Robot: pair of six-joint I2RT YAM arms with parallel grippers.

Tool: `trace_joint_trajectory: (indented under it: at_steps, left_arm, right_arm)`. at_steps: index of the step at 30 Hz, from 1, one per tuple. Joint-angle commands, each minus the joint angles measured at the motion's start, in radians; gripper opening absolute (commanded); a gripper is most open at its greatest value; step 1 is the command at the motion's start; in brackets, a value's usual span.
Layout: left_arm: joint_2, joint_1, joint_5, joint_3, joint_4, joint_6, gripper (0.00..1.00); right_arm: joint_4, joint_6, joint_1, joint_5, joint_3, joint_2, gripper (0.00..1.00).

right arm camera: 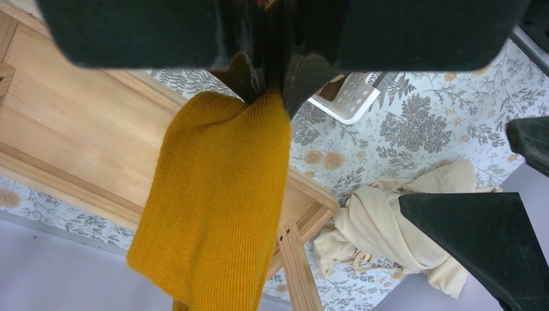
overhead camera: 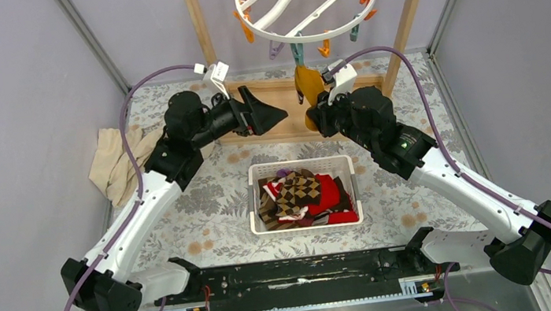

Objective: Remove the socks clipped to the hanger
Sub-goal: Remove the sock from the hanger.

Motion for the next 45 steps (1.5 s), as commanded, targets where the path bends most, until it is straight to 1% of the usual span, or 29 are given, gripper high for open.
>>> trace_joint_trajectory:
  at_steps: [1,6,15,20,22,26,34,45]
  left_arm:
    - [0.025,0.008,0.042,0.049,0.143,-0.023,0.99]
    - [0.074,0.007,0.051,0.074,0.207,-0.059,0.99]
    - [0.174,0.005,0.027,0.198,0.214,-0.042,0.98]
    - [0.218,0.005,-0.001,0.247,0.208,-0.007,0.92]
    - [0.234,0.005,-0.010,0.267,0.202,0.008,0.86]
    - [0.270,0.006,-0.015,0.301,0.184,0.030,0.78]
    - [0.301,0.005,-0.046,0.336,0.174,0.044,0.74]
    - [0.335,0.001,-0.107,0.392,0.147,0.090,0.75]
  right_arm:
    - [0.043,0.000,0.005,-0.004,0.019,-0.001,0.00]
    - [0.044,0.001,0.001,-0.005,0.015,-0.003,0.00]
    - [0.046,0.006,-0.001,-0.010,0.016,-0.001,0.00]
    - [0.038,0.009,-0.001,-0.010,0.031,0.007,0.00]
    - [0.039,0.011,-0.001,-0.009,0.031,0.004,0.00]
    - [0.039,0.013,-0.001,-0.009,0.031,0.004,0.00]
    - [0.038,0.011,-0.001,-0.011,0.031,0.005,0.00]
    - [0.044,0.015,-0.001,-0.017,0.027,0.011,0.00]
